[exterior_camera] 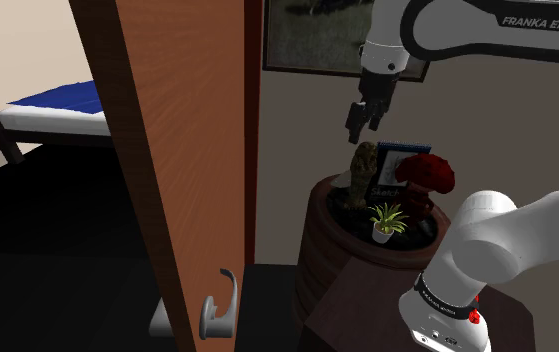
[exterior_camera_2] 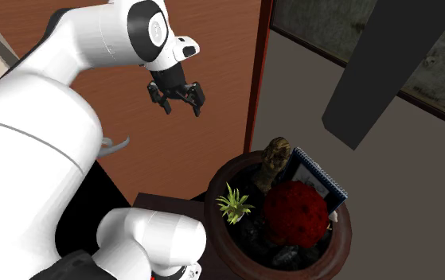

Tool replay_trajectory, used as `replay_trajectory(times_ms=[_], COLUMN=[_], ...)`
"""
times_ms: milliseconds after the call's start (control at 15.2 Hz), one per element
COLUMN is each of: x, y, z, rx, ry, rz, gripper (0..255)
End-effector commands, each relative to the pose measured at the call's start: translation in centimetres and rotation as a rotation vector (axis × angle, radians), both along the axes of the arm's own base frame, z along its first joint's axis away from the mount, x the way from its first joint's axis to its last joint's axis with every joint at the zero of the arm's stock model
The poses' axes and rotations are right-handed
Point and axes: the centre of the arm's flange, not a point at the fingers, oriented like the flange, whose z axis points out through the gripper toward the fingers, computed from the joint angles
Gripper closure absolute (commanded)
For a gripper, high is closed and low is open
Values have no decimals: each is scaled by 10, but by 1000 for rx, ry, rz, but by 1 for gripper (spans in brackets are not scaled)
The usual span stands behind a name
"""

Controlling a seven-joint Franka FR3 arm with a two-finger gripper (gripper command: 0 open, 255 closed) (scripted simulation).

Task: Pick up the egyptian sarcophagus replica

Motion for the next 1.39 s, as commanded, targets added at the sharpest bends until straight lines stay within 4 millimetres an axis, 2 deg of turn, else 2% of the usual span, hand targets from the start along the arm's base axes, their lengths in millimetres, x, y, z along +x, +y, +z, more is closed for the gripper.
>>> replay_trajectory(times_ms=[0, 660, 1320], x=[0, 24, 49], y=[0, -132, -261], z=[0, -43, -93], rx=[0, 59, 118], ry=[0, 20, 41], rz=[0, 23, 47], gripper=[0, 0, 0])
